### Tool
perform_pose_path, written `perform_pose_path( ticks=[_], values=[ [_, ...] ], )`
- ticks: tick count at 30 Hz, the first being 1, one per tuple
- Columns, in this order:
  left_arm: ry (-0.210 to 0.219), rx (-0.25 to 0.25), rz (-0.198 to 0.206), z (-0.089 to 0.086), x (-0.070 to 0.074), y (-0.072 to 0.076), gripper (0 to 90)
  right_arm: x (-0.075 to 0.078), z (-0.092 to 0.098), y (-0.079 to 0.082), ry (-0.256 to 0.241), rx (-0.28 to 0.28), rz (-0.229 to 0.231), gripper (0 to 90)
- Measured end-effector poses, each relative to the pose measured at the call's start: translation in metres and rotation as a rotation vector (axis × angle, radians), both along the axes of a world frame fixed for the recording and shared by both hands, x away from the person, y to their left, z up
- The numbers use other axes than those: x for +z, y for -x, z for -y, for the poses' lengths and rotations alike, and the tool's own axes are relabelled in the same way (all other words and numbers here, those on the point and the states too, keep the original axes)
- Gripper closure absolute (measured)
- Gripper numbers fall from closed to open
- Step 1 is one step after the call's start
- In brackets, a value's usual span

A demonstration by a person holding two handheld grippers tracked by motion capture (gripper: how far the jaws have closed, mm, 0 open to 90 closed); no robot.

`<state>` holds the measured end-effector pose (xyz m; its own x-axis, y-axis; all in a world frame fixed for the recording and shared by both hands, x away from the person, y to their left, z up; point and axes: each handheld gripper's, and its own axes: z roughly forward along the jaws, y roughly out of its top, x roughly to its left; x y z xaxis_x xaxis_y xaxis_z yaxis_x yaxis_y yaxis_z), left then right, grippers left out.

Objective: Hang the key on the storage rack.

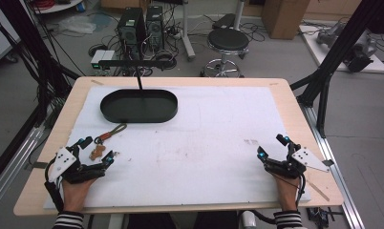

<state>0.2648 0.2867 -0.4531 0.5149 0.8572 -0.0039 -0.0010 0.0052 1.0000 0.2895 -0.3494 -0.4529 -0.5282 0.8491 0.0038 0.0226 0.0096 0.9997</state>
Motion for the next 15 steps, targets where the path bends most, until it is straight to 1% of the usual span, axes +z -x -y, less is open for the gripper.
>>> perform_pose_path(
  ticks=[2, 3, 5, 8, 10, 11, 12, 15],
  values=[
    [-0.004, -0.003, -0.003, 0.0, 0.0, 0.0, 5.9, 0.0, -0.001, 0.001, -0.003, -0.001, -0.005, 9.5],
    [-0.008, -0.003, -0.011, 0.0, 0.001, 0.0, 5.9, 0.0, -0.001, 0.001, -0.003, -0.001, -0.005, 9.5],
    [-0.032, -0.006, -0.02, -0.001, 0.002, 0.0, 5.8, 0.0, -0.001, 0.001, -0.002, 0.0, -0.008, 9.5],
    [-0.05, -0.006, -0.029, -0.005, 0.006, -0.001, 5.8, 0.0, -0.001, 0.001, -0.003, 0.0, -0.01, 9.5],
    [-0.056, -0.001, -0.036, -0.01, 0.012, -0.003, 5.8, 0.0, -0.001, 0.001, -0.001, 0.0, -0.008, 9.5],
    [-0.056, -0.001, -0.036, -0.01, 0.012, -0.003, 5.8, 0.0, -0.001, 0.001, -0.001, 0.0, -0.008, 9.5],
    [-0.054, -0.017, -0.04, -0.013, 0.016, -0.004, 5.8, 0.0, -0.001, 0.001, 0.001, 0.0, -0.006, 9.5],
    [-0.075, -0.036, -0.076, -0.018, 0.025, -0.009, 5.8, 0.0, -0.001, 0.0, 0.002, 0.001, -0.006, 9.5]
  ],
)
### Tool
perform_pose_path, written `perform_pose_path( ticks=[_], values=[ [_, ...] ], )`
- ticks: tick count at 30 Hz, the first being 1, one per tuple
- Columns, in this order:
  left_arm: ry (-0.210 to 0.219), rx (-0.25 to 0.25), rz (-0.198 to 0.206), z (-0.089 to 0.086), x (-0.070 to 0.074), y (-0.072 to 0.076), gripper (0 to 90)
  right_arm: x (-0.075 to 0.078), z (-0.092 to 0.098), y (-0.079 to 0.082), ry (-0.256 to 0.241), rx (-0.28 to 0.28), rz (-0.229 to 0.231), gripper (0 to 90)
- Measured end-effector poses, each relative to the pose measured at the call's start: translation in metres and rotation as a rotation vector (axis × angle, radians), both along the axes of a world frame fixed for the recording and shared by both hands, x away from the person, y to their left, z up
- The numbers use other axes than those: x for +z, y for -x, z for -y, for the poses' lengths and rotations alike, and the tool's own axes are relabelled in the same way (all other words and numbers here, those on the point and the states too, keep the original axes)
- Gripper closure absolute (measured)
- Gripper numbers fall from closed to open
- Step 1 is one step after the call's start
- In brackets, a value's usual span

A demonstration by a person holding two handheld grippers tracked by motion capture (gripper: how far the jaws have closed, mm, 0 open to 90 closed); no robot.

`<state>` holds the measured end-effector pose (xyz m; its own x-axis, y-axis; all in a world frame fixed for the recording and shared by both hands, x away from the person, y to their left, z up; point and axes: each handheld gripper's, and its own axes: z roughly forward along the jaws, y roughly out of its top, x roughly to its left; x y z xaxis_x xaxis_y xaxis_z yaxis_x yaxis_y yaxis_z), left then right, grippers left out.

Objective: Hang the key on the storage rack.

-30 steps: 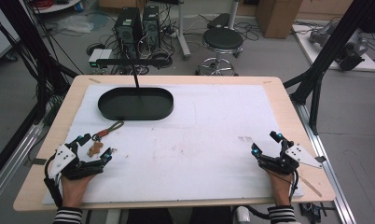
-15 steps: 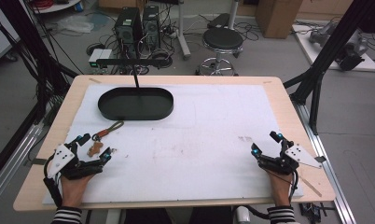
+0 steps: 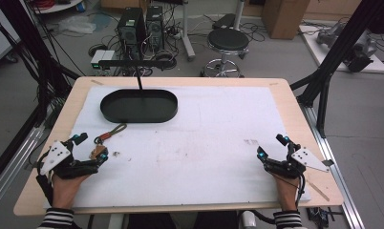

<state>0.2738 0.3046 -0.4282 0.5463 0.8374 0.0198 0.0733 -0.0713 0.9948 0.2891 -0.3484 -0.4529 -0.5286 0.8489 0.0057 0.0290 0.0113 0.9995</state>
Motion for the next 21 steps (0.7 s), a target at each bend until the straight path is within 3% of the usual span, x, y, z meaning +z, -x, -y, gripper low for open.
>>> perform_pose_path(
  ticks=[6, 10, 21],
  values=[
    [-0.059, -0.031, -0.026, -0.005, 0.023, -0.009, 5.8, 0.0, 0.0, 0.0, 0.002, 0.0, 0.004, 9.4],
    [-0.091, -0.056, -0.094, -0.005, 0.038, -0.02, 5.8, 0.0, 0.0, 0.0, 0.003, 0.0, 0.004, 9.5],
    [-0.207, -0.071, -0.202, -0.007, 0.065, -0.055, 5.8, 0.0, 0.0, 0.0, 0.001, -0.001, 0.002, 9.5]
  ],
)
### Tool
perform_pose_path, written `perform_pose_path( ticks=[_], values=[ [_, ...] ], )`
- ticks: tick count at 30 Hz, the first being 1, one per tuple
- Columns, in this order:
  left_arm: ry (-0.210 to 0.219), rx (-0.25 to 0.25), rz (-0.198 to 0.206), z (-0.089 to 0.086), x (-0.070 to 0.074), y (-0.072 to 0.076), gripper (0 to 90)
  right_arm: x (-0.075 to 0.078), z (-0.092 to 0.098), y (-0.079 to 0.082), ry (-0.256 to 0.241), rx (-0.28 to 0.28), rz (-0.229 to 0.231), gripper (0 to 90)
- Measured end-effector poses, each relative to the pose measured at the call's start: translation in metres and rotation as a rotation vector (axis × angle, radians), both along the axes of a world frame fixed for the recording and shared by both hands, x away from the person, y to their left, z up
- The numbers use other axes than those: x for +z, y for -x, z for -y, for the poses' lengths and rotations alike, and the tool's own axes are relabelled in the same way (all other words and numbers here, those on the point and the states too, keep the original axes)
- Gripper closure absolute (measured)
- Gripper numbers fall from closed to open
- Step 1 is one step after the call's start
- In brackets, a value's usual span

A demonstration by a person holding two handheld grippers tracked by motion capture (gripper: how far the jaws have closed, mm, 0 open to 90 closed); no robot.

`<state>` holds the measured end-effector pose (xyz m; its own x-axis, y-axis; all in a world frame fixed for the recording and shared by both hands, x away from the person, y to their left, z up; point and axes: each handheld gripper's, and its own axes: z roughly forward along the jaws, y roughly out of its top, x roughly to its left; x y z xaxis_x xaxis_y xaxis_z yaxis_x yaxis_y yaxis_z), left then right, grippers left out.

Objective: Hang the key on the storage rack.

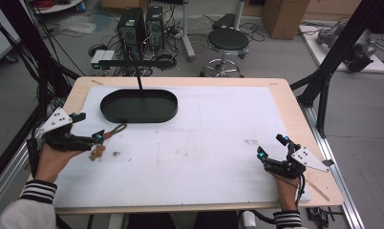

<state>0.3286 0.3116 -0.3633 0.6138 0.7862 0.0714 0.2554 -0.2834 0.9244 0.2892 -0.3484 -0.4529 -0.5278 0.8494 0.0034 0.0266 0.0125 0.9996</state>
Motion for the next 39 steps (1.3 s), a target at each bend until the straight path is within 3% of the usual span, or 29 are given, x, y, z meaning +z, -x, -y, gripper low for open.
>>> perform_pose_path(
  ticks=[5, 7, 14, 19, 23, 33, 39],
  values=[
    [-0.1, -0.006, -0.056, -0.002, 0.005, -0.014, 5.9, 0.0, 0.0, 0.0, 0.001, 0.001, 0.001, 9.5],
    [-0.102, 0.001, -0.078, -0.004, 0.005, -0.019, 5.8, 0.0, 0.0, 0.0, 0.002, 0.002, -0.001, 9.5],
    [-0.19, 0.003, -0.163, -0.005, 0.005, -0.036, 5.9, 0.0, 0.0, 0.0, 0.002, 0.001, 0.001, 9.5],
    [-0.257, -0.026, -0.242, -0.002, 0.005, -0.048, 8.2, 0.0, 0.0, 0.0, 0.002, 0.0, 0.001, 9.5],
    [-0.304, -0.053, -0.281, 0.004, 0.001, -0.056, 8.7, 0.0, 0.0, 0.0, 0.002, 0.001, 0.001, 9.4],
    [-0.336, -0.071, -0.35, 0.008, -0.012, -0.068, 12.5, 0.0, 0.0, 0.0, 0.001, 0.0, 0.0, 9.5],
    [-0.396, -0.065, -0.386, 0.01, -0.021, -0.073, 12.5, 0.0, 0.0, 0.0, 0.001, 0.001, 0.001, 9.5]
  ],
)
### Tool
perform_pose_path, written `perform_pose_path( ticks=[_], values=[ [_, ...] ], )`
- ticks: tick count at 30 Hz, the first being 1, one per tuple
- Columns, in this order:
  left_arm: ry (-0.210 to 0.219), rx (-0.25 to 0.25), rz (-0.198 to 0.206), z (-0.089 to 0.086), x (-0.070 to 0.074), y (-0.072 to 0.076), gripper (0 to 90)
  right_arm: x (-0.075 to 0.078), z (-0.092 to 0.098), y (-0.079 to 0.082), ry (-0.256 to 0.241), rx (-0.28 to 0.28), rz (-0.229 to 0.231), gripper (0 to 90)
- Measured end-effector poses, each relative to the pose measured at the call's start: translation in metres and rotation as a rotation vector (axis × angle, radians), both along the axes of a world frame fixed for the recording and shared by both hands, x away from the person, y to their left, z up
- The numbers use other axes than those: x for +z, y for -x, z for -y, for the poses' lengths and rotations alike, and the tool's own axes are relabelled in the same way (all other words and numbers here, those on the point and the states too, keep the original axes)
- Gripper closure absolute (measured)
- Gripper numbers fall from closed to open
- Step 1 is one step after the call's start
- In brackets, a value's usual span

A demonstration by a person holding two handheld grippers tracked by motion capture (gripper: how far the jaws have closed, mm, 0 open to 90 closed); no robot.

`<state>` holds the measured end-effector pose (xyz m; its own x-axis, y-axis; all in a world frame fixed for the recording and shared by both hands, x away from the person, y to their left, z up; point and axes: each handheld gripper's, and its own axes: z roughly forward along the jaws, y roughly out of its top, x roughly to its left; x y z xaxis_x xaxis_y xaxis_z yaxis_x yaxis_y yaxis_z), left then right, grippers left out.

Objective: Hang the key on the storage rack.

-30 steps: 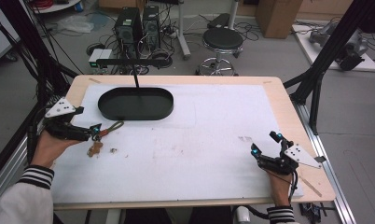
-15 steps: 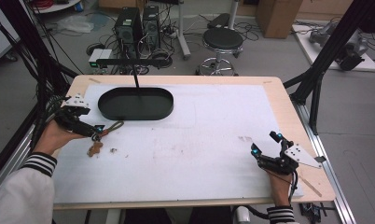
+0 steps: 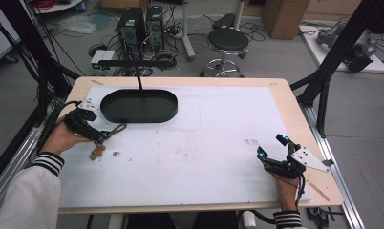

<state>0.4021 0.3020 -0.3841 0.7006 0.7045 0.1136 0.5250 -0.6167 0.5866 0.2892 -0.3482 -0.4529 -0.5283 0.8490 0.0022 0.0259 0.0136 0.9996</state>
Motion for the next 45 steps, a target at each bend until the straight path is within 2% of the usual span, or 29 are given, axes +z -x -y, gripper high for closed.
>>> perform_pose_path(
  ticks=[5, 13, 20, 30, 45],
  values=[
    [-0.022, 0.012, -0.027, 0.002, -0.006, -0.003, 12.9, 0.0, 0.0, 0.0, -0.001, 0.0, -0.003, 9.5],
    [-0.062, 0.004, -0.081, 0.005, -0.012, -0.006, 13.3, 0.0, 0.0, 0.0, -0.001, -0.001, -0.003, 9.5],
    [-0.076, 0.004, -0.115, 0.007, -0.016, -0.007, 15.3, 0.0, 0.0, 0.0, 0.0, -0.001, -0.003, 9.5],
    [-0.105, -0.003, -0.147, 0.01, -0.02, -0.007, 17.7, 0.0, 0.0, 0.0, -0.001, 0.0, -0.004, 9.5],
    [-0.146, -0.016, -0.19, 0.018, -0.022, -0.011, 29.2, 0.0, 0.0, 0.0, -0.004, 0.0, -0.006, 9.5]
  ],
)
